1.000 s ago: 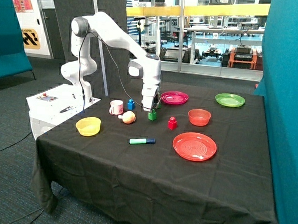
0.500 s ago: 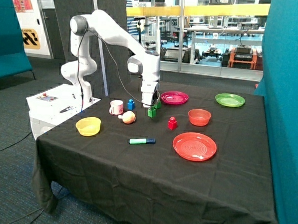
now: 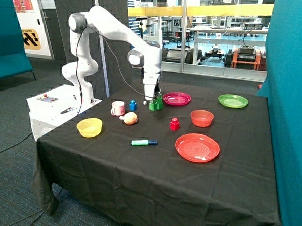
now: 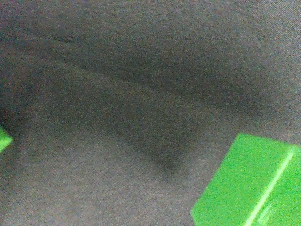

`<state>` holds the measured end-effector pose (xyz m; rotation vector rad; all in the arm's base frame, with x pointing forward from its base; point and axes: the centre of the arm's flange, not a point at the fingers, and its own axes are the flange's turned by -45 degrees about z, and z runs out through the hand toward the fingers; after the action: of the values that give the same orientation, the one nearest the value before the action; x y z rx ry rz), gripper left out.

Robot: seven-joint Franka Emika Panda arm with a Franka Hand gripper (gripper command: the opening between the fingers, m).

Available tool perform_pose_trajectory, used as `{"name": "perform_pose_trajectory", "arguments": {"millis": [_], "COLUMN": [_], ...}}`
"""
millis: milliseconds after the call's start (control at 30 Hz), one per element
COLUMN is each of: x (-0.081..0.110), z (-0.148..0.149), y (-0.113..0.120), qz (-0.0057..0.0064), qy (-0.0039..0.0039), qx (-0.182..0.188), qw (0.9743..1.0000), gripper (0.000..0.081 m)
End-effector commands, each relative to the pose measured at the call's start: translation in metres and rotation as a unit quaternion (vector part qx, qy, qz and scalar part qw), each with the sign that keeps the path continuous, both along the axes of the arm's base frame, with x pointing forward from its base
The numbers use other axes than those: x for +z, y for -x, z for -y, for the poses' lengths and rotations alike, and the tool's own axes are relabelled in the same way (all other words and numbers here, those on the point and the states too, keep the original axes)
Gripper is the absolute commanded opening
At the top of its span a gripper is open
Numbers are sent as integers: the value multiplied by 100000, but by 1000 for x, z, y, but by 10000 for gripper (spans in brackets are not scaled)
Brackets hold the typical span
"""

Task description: Stack green blocks

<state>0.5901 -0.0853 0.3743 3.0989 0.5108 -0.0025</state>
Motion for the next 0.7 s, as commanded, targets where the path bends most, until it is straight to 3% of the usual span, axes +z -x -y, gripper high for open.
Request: {"name": "perform_pose_trajectory", "arguments": {"millis": [0,367,667], "x": [29,56,61], "z": [-16,-43,-68], "y": [6,17,28], "qz": [71,68,68], "qy": [-58,-61,-61], "qx": [1436,5369,6338], "qw": [99990,99856,99799], "gripper": [0,0,0]}}
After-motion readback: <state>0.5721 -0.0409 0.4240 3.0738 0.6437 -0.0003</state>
